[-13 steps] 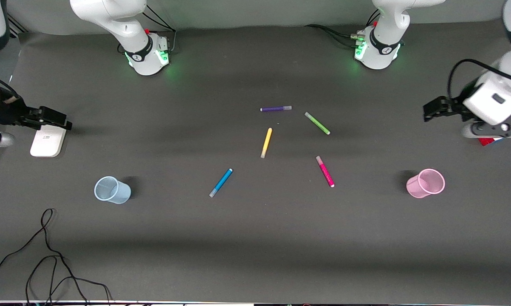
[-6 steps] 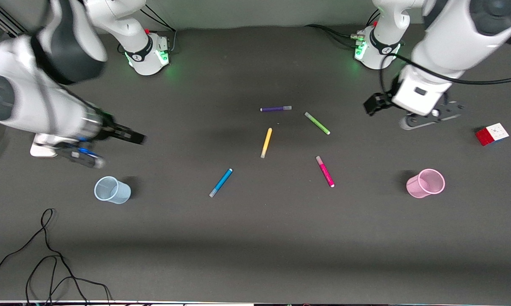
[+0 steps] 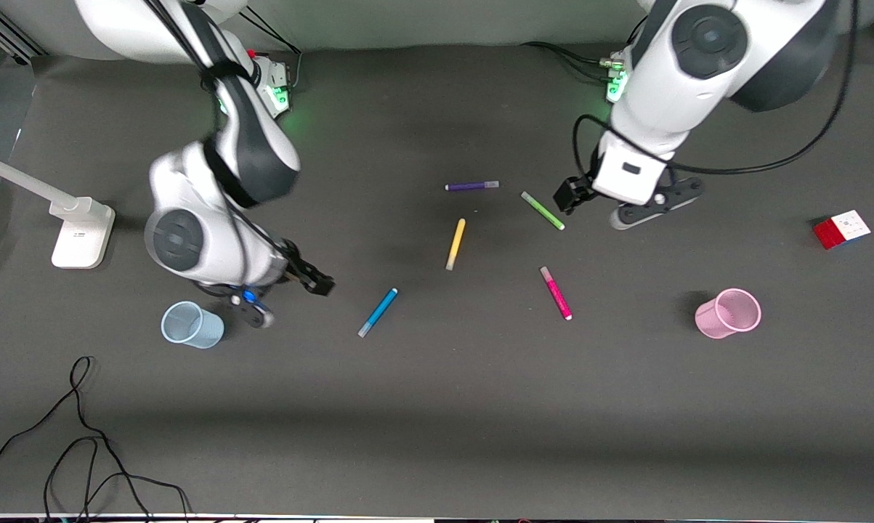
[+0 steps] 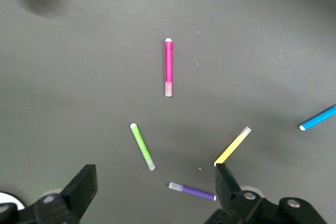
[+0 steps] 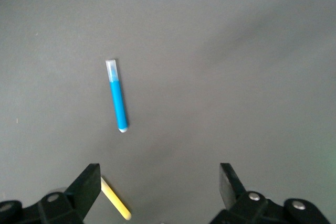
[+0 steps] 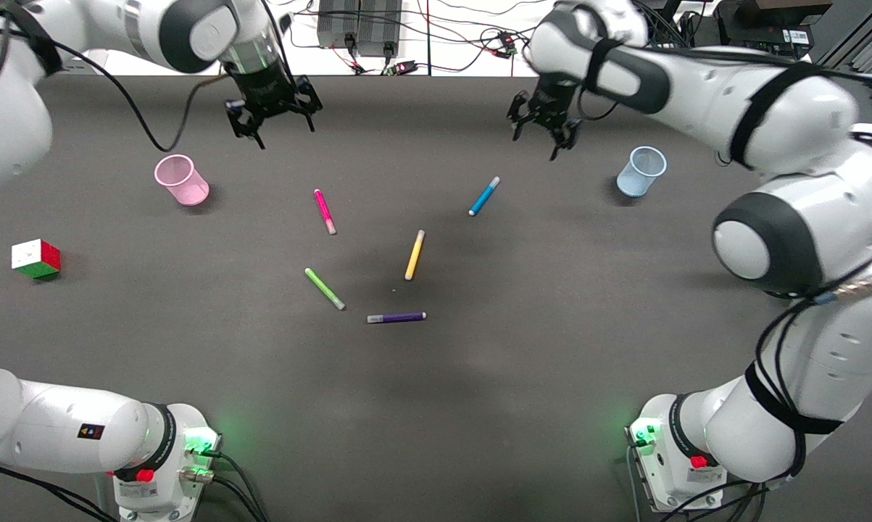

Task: Place pink and blue markers in matching cups
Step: 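Reach the right gripper to the blue marker while the left gripper reaches the pink marker, then grasp the blue marker with the right gripper while the left gripper grasps the pink marker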

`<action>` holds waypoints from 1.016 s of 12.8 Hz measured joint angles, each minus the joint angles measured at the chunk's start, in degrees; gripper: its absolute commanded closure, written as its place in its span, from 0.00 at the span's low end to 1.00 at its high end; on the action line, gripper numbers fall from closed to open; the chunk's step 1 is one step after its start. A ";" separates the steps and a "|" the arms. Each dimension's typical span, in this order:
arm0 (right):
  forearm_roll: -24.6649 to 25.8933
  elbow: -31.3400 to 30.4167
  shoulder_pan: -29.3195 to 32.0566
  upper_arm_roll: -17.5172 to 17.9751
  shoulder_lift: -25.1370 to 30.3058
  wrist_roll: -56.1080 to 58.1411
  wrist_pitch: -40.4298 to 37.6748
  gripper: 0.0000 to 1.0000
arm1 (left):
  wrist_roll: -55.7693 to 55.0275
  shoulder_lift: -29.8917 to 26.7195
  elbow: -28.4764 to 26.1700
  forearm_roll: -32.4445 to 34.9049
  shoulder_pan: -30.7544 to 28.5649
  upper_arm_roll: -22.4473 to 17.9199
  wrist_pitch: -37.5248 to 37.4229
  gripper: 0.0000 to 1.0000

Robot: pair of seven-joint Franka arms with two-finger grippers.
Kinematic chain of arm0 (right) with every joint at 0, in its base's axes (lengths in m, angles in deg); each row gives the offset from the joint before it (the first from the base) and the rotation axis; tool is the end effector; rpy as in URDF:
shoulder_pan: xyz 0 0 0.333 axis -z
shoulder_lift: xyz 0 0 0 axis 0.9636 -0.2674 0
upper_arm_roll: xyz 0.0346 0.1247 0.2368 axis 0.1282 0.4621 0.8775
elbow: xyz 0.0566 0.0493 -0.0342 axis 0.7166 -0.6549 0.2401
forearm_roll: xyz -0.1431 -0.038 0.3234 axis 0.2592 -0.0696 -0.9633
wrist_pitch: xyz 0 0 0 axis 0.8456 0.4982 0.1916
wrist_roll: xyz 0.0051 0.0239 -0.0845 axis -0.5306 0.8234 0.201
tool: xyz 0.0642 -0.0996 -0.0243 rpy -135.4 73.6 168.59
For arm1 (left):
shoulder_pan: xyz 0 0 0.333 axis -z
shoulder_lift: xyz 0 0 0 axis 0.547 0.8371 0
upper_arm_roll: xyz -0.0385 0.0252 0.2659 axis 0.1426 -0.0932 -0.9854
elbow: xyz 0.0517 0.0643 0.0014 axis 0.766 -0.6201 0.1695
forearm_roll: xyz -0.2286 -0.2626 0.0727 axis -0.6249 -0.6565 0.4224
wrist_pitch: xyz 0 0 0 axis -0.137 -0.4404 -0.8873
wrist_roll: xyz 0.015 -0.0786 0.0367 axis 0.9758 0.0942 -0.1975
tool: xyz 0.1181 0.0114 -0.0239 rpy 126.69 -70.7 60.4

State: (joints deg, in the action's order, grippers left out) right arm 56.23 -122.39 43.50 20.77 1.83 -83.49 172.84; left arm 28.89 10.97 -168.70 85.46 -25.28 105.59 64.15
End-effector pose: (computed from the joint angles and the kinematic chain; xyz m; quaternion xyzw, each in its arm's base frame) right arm 0.5501 0.2549 0.3228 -0.9214 0.3682 0.1242 0.0019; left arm 0.4591 -0.2623 0.4619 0.9787 0.2023 -0.0285 0.0195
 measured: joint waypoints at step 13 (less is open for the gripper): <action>-0.38 0.07 -8.67 -0.20 -15.43 -19.85 16.02 0.02 | -0.14 17.77 -10.80 7.71 0.26 -0.55 25.48 0.00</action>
State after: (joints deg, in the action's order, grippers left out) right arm 55.85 -122.32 34.83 20.57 -13.60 -103.33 188.86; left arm 28.75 28.75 -179.51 93.17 -25.02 105.04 89.63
